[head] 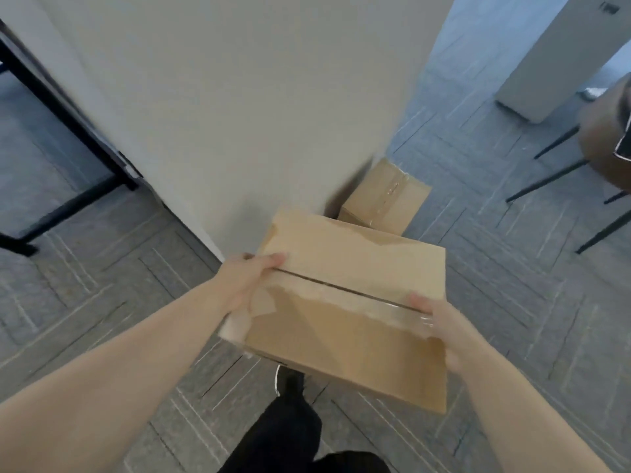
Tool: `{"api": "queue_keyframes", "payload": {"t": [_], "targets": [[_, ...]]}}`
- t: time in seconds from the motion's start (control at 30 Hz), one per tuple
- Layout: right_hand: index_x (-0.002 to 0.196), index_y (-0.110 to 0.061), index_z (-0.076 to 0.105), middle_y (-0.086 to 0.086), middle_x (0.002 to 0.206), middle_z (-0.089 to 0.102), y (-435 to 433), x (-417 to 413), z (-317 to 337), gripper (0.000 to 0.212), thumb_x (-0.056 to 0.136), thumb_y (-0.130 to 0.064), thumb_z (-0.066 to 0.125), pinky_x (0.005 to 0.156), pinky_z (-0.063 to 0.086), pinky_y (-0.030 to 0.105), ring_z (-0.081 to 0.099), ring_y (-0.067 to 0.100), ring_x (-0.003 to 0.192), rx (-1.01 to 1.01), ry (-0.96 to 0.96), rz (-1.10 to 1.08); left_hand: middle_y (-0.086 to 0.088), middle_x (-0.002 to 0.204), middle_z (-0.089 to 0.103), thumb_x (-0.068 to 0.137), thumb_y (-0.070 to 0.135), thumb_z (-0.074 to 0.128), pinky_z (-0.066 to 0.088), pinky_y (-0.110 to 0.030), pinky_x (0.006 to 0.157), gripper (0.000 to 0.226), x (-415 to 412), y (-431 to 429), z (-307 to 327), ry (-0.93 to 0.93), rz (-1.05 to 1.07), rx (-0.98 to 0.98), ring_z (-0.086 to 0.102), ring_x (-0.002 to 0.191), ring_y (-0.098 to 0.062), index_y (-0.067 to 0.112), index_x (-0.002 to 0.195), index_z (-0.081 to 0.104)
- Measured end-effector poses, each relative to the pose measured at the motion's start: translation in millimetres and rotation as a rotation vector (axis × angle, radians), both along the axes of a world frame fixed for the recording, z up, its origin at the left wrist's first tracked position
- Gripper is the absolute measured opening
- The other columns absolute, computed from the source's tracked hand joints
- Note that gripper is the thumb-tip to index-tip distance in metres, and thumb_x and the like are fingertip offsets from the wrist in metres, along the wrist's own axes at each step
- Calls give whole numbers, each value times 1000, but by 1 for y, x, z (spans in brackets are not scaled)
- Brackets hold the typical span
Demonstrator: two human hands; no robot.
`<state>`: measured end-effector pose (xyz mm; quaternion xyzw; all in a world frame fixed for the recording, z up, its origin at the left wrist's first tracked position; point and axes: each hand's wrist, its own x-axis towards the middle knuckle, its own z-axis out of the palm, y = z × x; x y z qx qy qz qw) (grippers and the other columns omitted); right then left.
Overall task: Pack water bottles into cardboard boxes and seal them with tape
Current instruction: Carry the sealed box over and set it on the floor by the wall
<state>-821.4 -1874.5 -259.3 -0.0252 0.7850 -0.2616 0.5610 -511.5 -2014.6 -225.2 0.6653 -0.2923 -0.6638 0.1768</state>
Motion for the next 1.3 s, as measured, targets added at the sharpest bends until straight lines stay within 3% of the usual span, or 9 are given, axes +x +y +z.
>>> {"api": "queue_keyframes", "payload": {"t": [0.17, 0.3, 0.43, 0.8, 0.93, 1.07, 1.13, 1.2, 1.3], "targets": [[135, -23, 42, 5, 124, 57, -68, -43, -9, 119, 32, -69, 80, 85, 52, 50, 59, 32, 103, 45, 13, 92, -6, 108, 69, 46, 61, 85, 57, -43, 81, 84, -40, -35, -25, -158, 49, -13, 68, 92, -26, 14, 110, 60], [136, -14, 43, 11, 119, 59, -129, -67, -25, 103, 53, -66, 74, 81, 54, 42, 62, 33, 97, 95, 95, 348, -6, 120, 62, 78, 62, 63, 46, -37, 97, 61, -75, -30, -48, -385, 15, 34, 58, 110, -28, 13, 114, 60], [139, 0, 36, 18, 135, 45, -168, -74, -70, 72, 88, -49, 51, 89, 40, 36, 48, 35, 117, 97, 263, 761, -8, 125, 57, 88, 57, 55, 41, -36, 92, 58, -101, -8, -100, -481, 227, 147, 52, 114, -29, 9, 121, 55], [134, -4, 44, 15, 130, 50, -252, -77, -305, 71, 83, -52, 56, 96, 46, 43, 54, 34, 109, 140, 409, 1094, -11, 91, 70, 76, 45, 75, 57, -51, 79, 36, -154, 29, -345, -358, 832, 331, 66, 85, -34, 14, 94, 68], [132, -6, 47, 13, 124, 52, -279, -69, -379, 70, 79, -52, 54, 93, 48, 44, 56, 32, 100, 74, 451, 1115, -8, 94, 67, 79, 41, 73, 56, -39, 75, 27, -160, 17, -429, -338, 904, 298, 64, 87, -30, 17, 91, 66], [137, -4, 39, 12, 117, 52, -303, -53, -420, 67, 85, -42, 60, 86, 45, 35, 53, 31, 101, 14, 432, 1080, -6, 102, 70, 80, 42, 70, 57, -41, 79, 28, -142, -3, -489, -397, 833, 164, 66, 91, -28, 23, 100, 69], [145, -5, 26, 14, 134, 47, -310, -45, -424, 77, 86, -41, 60, 92, 45, 36, 51, 34, 116, -32, 487, 1093, -2, 123, 65, 85, 43, 65, 50, -42, 96, 50, -135, -11, -498, -430, 718, 94, 62, 109, -25, 25, 132, 56], [147, -8, 23, 13, 141, 43, -304, -25, -415, 76, 87, -39, 58, 88, 43, 34, 48, 34, 122, -67, 498, 1155, -3, 138, 54, 91, 40, 61, 39, -35, 108, 63, -118, -10, -485, -481, 589, 64, 52, 126, -22, 22, 147, 38], [148, -11, 21, 11, 145, 40, -283, 33, -363, 72, 90, -35, 56, 87, 40, 35, 46, 33, 123, -91, 419, 1258, -3, 142, 51, 95, 32, 55, 35, -31, 106, 55, -77, 10, -430, -565, 450, 26, 46, 131, -22, 22, 147, 38]]}}
